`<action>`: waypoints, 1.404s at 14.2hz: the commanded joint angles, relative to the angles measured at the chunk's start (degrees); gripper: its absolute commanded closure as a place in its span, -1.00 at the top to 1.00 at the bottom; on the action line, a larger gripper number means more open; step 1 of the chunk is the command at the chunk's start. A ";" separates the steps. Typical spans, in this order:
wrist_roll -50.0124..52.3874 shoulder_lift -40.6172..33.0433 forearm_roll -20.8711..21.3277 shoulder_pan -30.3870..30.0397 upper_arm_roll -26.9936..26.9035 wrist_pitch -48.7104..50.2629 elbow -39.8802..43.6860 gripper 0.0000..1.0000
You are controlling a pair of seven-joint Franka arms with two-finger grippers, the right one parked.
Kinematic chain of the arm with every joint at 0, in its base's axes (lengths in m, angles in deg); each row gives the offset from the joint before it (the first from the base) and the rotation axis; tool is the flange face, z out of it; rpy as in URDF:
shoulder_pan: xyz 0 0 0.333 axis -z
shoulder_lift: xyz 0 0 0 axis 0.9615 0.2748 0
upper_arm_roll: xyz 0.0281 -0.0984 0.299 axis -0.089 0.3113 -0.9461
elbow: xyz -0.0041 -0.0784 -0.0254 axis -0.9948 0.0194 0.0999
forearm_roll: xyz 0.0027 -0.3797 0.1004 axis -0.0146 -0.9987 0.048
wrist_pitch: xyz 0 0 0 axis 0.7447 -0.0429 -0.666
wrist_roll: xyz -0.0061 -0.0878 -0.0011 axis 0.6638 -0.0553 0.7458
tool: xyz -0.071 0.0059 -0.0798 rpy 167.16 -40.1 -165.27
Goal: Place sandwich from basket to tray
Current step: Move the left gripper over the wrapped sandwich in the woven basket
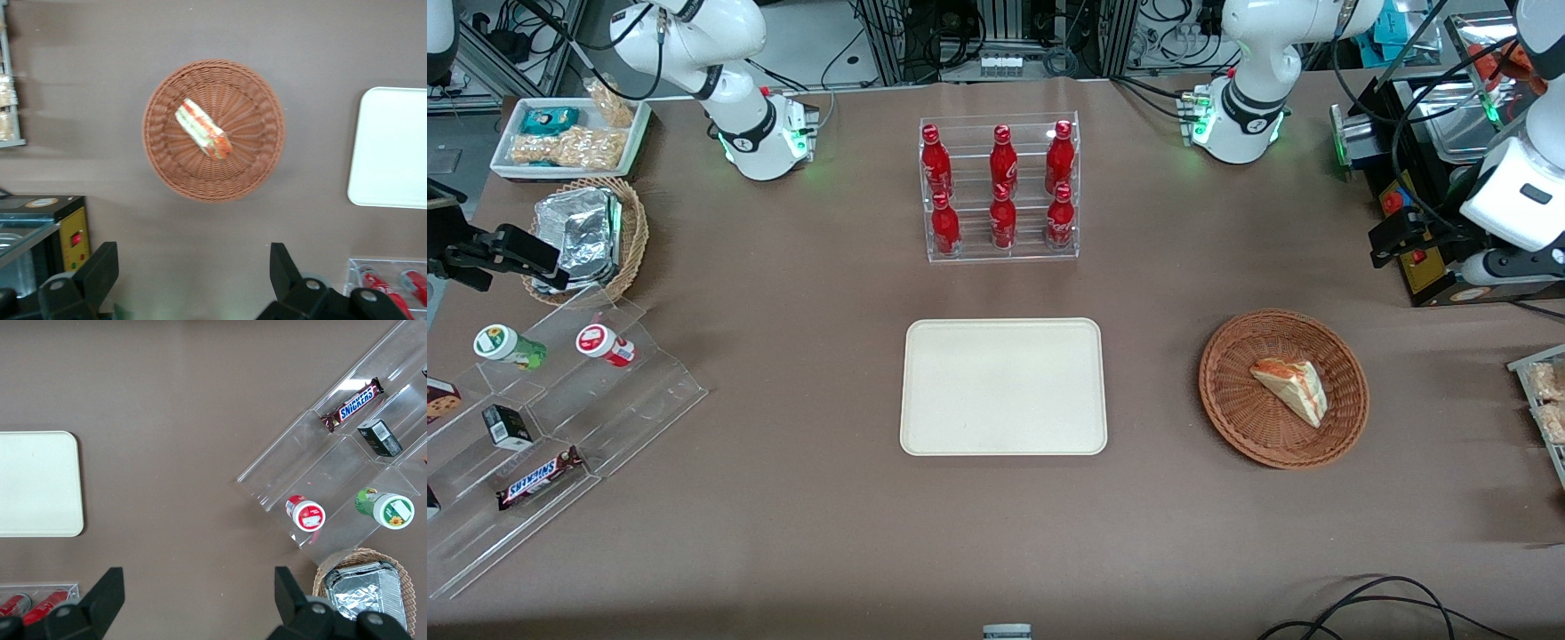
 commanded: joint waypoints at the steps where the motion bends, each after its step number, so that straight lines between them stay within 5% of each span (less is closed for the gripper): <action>1: -1.13 1.19 -1.86 0.86 -0.69 1.78 1.79 1.00; 13: -0.17 6.27 -1.25 0.95 -0.69 2.33 -2.68 1.00; 16: 1.41 7.34 -1.25 0.69 -0.78 -11.08 -12.15 1.00; 20: 16.84 8.39 -1.25 0.60 -0.78 -27.96 -22.27 1.00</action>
